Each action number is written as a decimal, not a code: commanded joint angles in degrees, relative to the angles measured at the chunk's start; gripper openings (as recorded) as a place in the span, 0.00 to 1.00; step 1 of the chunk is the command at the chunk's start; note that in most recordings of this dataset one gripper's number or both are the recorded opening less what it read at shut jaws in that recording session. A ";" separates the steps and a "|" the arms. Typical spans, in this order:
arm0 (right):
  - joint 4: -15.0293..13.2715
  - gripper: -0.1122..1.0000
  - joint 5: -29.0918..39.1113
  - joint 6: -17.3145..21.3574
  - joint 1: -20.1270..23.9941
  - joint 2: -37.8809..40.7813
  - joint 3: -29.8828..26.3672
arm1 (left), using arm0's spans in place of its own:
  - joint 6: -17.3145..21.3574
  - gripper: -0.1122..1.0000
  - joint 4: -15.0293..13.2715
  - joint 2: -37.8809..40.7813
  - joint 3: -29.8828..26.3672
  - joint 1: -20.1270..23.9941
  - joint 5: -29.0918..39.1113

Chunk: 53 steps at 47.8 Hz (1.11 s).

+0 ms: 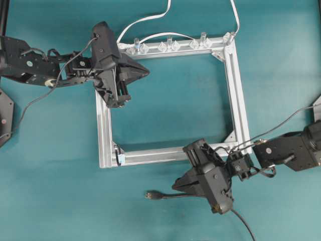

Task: Insert the wire through the string loop located on the left side.
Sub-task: 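Open both grippers and move the right gripper above the USB plug, then lower the right gripper and grasp the black USB cable behind the plug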

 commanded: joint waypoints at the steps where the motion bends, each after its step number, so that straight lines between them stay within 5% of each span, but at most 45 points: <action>1: 0.09 0.10 0.18 -0.09 0.18 -1.41 -1.14 | 0.26 0.20 0.18 -1.93 -0.70 -0.18 0.09; 13: 0.09 0.10 0.26 0.09 0.18 -1.41 -1.23 | 0.44 0.79 0.44 -1.93 -0.70 -0.18 0.26; 23: 0.26 0.16 0.44 0.09 0.18 -1.41 -1.32 | 0.62 0.77 0.62 -1.93 -0.53 -0.18 1.14; 37: 0.44 0.85 0.44 0.53 0.18 -1.41 -2.64 | 6.33 0.77 0.62 -2.11 -1.05 -1.32 3.96; 53: 4.83 0.87 0.70 2.64 1.49 0.26 -4.22 | 7.38 0.77 0.62 -2.11 -0.62 -1.41 4.31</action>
